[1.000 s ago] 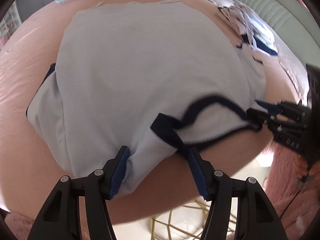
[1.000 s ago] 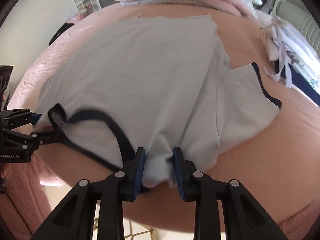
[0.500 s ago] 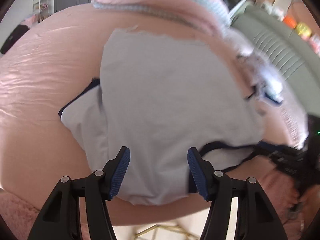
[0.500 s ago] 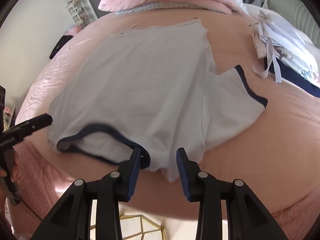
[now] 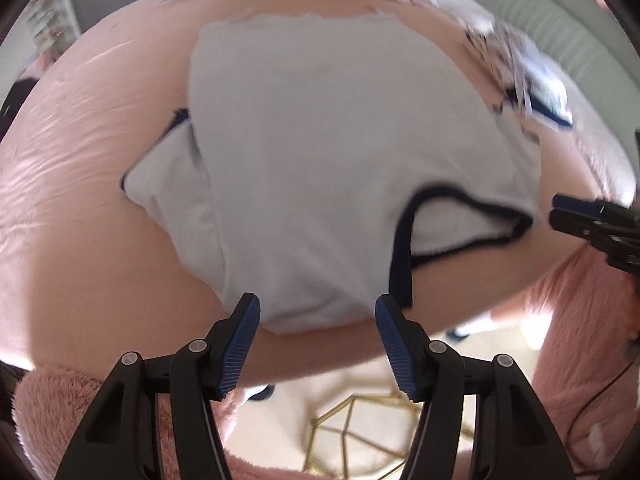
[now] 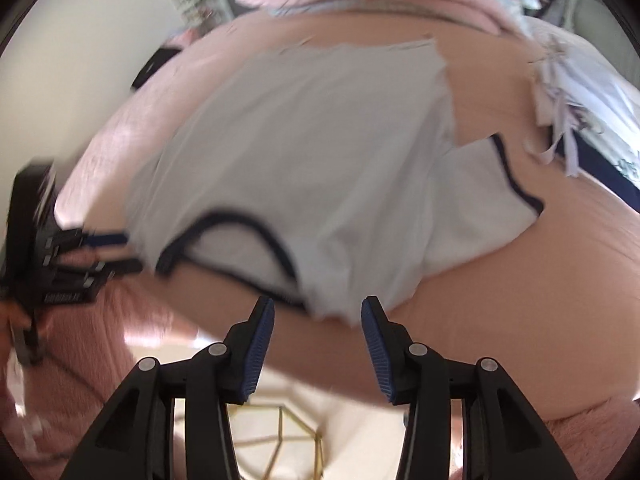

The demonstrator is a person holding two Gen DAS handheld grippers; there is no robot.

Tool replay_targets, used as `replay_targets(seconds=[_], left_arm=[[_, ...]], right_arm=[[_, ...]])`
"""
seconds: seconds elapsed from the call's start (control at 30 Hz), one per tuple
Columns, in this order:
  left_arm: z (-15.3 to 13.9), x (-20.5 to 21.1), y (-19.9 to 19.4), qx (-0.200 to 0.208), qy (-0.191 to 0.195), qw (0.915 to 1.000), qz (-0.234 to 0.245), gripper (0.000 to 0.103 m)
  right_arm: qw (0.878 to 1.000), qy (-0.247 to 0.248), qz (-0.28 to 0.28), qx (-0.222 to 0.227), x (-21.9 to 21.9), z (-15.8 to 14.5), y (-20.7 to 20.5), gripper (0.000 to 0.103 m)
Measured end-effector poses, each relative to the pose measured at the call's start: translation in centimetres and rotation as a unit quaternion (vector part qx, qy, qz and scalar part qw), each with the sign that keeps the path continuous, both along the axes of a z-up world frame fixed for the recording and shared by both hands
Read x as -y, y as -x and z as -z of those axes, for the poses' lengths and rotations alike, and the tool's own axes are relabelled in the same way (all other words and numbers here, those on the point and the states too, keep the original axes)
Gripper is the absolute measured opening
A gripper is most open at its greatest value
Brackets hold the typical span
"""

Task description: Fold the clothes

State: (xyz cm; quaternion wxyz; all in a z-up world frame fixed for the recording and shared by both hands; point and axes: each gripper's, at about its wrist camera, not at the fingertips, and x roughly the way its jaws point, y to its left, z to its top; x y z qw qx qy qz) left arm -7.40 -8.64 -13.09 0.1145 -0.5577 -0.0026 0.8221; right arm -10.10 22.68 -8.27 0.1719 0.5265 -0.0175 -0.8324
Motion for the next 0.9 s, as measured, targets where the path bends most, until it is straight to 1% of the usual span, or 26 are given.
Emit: replay_targets(seconds=[0.07,0.13,0.17,0.23,0.3,0.33,0.37,0.4,0.43,0.47,0.5,0.53,0.6,0.7,0.73,0.8,0.87,0.9], left_arm=[[-0.1,0.5,0.4,0.002,-0.016,0.9996,-0.023,0.057],[0.3,0.2,0.4,0.013,-0.019,0.9994,-0.027,0.057],[0.3,-0.1,0.4,0.018,-0.018,0.9994,-0.025,0.057],[0.0,-0.7,0.4,0.024,-0.009,0.9995,-0.017,0.057],[-0.5,-1.4,0.2,0.007,-0.001,1.0000,-0.002,0.057],[-1.0,-1.8,0.0,-0.006,-0.007,0.9999,0.008,0.057],[-1.5,-2.2,-0.1,-0.018,-0.022,0.9994,0.021,0.057],[-2.0,-2.8,-0.1,-0.031,-0.040,0.9981,0.035,0.057],[-2.5,-3.6,0.0,-0.044,-0.050,0.9966,0.048,0.057],[-2.9,-4.6,0.1,-0.056,-0.051,0.9953,0.061,0.057],[-3.1,-5.9,0.1,-0.066,-0.045,0.9942,0.073,0.057],[-2.9,-7.2,0.3,-0.072,-0.036,0.9930,0.086,0.057],[-1.8,-10.2,1.6,-0.081,-0.017,0.9901,0.113,0.057],[0.6,-14.5,3.4,-0.075,0.027,0.9866,0.143,0.057],[1.2,-15.7,3.7,-0.071,0.039,0.9855,0.149,0.057],[1.7,-17.1,3.6,-0.069,0.042,0.9850,0.152,0.057],[1.9,-17.8,3.7,-0.070,0.042,0.9847,0.154,0.057],[2.0,-18.2,3.7,-0.073,0.046,0.9841,0.155,0.057]], right_arm=[[0.999,-0.013,0.034,-0.004,-0.8,0.6,1.2,0.045],[0.999,-0.028,0.042,0.009,0.3,2.1,2.5,0.045],[0.998,-0.041,0.034,0.027,0.8,3.3,3.0,0.045],[0.996,-0.082,0.010,0.021,2.5,4.4,2.4,0.048],[0.993,-0.116,-0.028,0.002,3.8,4.2,0.6,0.049],[0.993,-0.107,-0.048,0.013,3.9,4.2,-0.2,0.051],[0.993,-0.096,-0.068,0.026,3.9,4.1,-1.0,0.057],[0.993,-0.081,-0.084,0.035,3.6,3.8,-1.7,0.059],[0.993,-0.051,-0.092,0.050,3.0,3.5,-2.2,0.059],[0.993,-0.001,-0.091,0.074,2.0,3.3,-2.3,0.058],[0.992,0.043,-0.074,0.089,0.7,2.9,-2.3,0.058],[0.993,0.062,-0.046,0.084,-0.4,2.4,-2.2,0.058],[0.997,0.063,0.010,0.051,-2.5,1.2,-1.8,0.058],[0.996,0.020,0.087,0.011,-4.8,0.5,-0.7,0.058],[0.997,0.003,0.079,0.001,-5.0,0.2,-0.3,0.058],[0.996,-0.054,0.072,-0.024,-4.7,0.4,0.7,0.058],[0.992,-0.112,0.041,-0.041,-4.0,1.1,1.7,0.058],[0.990,-0.134,0.017,-0.047,-3.4,1.1,2.2,0.058]])
